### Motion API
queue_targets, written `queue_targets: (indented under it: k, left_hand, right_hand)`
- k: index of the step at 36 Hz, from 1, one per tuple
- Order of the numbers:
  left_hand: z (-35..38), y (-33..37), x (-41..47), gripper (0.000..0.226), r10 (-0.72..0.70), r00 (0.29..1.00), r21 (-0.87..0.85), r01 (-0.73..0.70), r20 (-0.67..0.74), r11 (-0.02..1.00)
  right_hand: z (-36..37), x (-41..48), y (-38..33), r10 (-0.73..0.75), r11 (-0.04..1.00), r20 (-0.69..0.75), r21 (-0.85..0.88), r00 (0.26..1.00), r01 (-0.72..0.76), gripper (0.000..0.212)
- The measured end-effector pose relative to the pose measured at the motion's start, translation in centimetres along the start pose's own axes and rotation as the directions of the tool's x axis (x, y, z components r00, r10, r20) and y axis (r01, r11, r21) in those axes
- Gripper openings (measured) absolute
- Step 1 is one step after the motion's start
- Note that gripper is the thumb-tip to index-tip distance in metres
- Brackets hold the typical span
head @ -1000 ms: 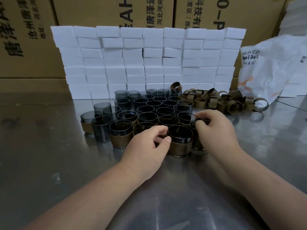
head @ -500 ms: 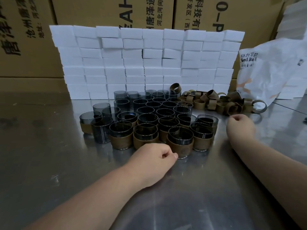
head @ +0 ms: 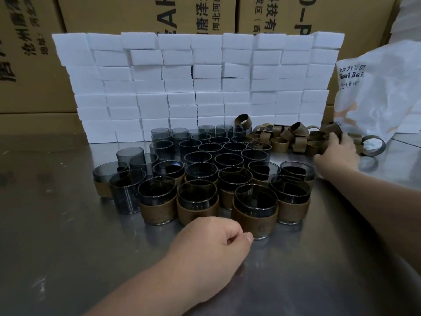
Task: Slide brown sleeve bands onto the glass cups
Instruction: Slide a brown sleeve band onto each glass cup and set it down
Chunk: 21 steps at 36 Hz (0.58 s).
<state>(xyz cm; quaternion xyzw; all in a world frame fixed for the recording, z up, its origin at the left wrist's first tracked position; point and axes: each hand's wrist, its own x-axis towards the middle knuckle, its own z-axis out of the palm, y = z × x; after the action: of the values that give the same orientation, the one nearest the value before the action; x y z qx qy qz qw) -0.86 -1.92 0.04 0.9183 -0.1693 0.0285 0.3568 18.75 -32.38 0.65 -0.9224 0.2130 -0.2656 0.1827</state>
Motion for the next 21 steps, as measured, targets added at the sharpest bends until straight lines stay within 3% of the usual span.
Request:
queue_targets:
  k: [6,11,16,21]
  left_hand:
    - [-0.1,0.1,0.6,0.026,-0.027,0.999,0.042,0.026,0.026,0.999]
    - [0.0,-0.1,0.7,0.029,-0.025,0.999,0.073,0.022,0.034,0.997]
    - [0.1,-0.1,0.5,0.031,-0.001,1.000,0.085,0.001,0.002,0.996]
    - [0.1,0.0,0.6,0.027,-0.004,1.000,0.074,0.004,0.002,0.997]
  right_hand:
    - [1.6,2.6,0.3,0.000,0.988,0.021,-0.156,1.000,0.003,0.080]
    - [1.7,2.9,0.1,0.000,0.964,0.037,-0.267,0.999,0.010,0.055]
    - [1.1,1.7,-0.2,0.019,0.983,-0.089,-0.180,0.996,-0.035,0.039]
    - [-0.2,0.9,0.7,0.054,0.996,-0.134,-0.062,0.990,-0.063,0.045]
